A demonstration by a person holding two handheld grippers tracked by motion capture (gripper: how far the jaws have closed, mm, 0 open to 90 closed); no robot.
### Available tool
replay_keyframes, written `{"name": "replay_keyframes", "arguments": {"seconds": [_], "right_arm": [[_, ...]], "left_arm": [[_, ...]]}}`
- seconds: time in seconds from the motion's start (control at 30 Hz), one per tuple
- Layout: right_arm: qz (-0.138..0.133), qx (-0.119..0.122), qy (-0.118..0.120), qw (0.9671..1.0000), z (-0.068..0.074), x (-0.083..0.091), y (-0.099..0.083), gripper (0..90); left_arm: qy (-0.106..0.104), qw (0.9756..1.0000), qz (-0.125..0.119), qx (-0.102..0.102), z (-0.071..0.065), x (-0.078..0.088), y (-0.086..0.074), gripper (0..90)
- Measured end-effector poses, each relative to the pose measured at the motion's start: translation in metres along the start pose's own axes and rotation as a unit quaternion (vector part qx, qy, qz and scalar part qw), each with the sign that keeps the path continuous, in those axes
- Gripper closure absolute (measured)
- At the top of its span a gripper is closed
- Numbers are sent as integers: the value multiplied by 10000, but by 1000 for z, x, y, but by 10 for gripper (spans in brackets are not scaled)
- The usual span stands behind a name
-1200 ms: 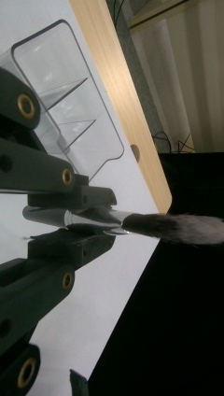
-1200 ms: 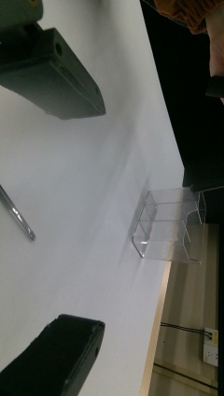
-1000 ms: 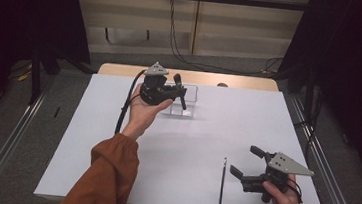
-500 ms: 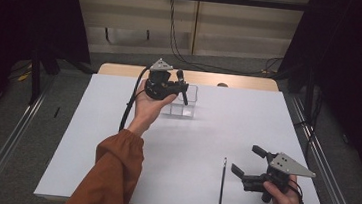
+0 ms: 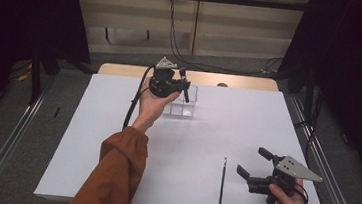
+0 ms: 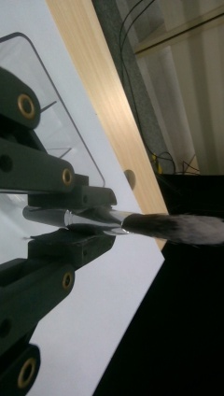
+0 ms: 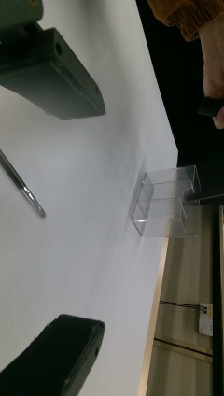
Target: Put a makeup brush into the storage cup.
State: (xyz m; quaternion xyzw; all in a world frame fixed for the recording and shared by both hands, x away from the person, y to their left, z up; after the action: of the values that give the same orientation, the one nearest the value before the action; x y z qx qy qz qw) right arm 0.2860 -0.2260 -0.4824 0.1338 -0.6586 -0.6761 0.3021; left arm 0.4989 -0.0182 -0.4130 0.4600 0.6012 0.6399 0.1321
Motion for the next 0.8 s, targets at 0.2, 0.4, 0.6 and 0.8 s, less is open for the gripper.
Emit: {"name": "replay_keyframes", "arguments": {"seconds": [0.2, 0.4, 0.6, 0.8], "right_arm": [[18, -21, 31, 10000, 1, -2, -1, 0], [35, -8, 55, 10000, 1, -2, -2, 0], [28, -16, 70, 10000, 2, -2, -2, 0], [28, -24, 83, 10000, 2, -2, -2, 0]], "left_arm": [[142, 9999, 62, 19, 3, -8, -4, 792], [12, 9999, -29, 97, -2, -8, 4, 793], [137, 9998, -102, 131, 6, -7, 10, 793], [214, 9997, 27, 71, 8, -19, 1, 793]]}}
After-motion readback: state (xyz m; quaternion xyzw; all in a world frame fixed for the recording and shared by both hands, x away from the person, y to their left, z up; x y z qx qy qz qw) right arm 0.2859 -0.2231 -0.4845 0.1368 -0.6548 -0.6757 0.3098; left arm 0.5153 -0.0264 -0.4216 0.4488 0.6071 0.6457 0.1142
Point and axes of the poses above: each handheld gripper's, and its own axes: x roughly backward along the jaws, y roughly out of its top, z roughly to its left, the point moved 10 cm from there along -x, roughly forward along the jaws, and after that the axes turned 1 degree about -z, right-handed, at the moved point
